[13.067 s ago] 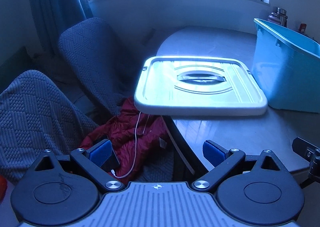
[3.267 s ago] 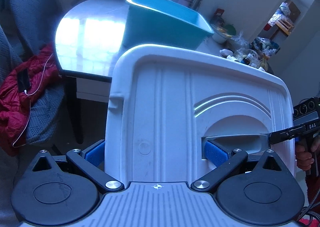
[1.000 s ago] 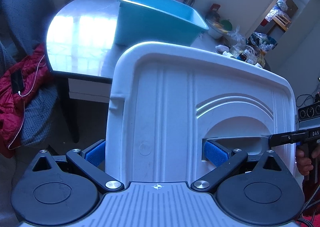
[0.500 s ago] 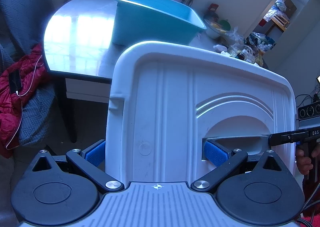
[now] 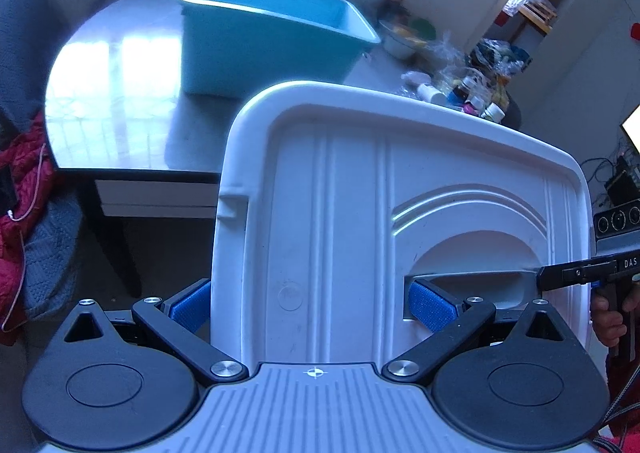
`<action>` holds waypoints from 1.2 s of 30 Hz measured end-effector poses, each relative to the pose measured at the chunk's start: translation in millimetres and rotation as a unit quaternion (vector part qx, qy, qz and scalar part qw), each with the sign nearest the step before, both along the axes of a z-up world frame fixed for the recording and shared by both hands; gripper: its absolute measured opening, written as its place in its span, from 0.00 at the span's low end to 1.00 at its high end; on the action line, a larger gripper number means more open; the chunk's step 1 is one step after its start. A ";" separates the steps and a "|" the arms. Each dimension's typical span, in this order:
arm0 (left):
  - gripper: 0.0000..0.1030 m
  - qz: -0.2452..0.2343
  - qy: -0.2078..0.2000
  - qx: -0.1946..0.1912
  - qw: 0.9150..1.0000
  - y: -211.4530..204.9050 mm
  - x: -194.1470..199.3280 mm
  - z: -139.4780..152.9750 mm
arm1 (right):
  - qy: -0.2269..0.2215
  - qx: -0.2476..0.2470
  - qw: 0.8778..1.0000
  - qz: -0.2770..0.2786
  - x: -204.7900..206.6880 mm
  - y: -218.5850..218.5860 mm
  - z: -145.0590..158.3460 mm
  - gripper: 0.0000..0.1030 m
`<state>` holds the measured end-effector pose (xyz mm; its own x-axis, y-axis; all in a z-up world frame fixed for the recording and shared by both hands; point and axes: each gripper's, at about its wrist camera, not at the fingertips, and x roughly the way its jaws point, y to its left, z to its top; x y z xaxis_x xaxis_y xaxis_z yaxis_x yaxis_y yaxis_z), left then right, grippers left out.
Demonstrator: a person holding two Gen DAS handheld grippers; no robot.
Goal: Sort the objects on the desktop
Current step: 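Carry the held lid with both grippers toward the blue bin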
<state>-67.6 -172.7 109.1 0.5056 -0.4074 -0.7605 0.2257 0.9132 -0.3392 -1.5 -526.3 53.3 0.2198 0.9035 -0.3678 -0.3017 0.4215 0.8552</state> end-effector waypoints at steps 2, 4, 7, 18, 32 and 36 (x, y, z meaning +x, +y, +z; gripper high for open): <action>0.99 -0.003 0.003 -0.001 1.000 -3.5 3.5 -1.9 | 0.001 -0.001 1.000 -0.003 0.4 -2.0 -0.2 0.32; 0.99 -0.006 0.005 -0.001 1.000 -6.7 6.6 -2.4 | 0.003 -0.001 1.000 -0.004 1.6 -3.5 0.0 0.32; 0.99 -0.009 0.005 0.002 1.000 -10.1 11.2 -1.1 | 0.005 0.001 1.000 -0.006 2.0 -1.7 0.7 0.32; 0.99 -0.008 0.004 0.005 1.000 -7.4 14.5 3.1 | 0.009 0.004 1.000 -0.005 -8.9 3.7 -4.4 0.32; 0.99 0.024 -0.001 0.027 0.999 -3.7 0.1 11.1 | 0.008 0.006 0.999 0.031 -1.1 11.1 -6.3 0.31; 0.99 0.035 -0.008 0.025 0.999 -0.5 -3.3 14.4 | 0.011 0.018 0.999 0.040 2.2 12.9 -5.6 0.28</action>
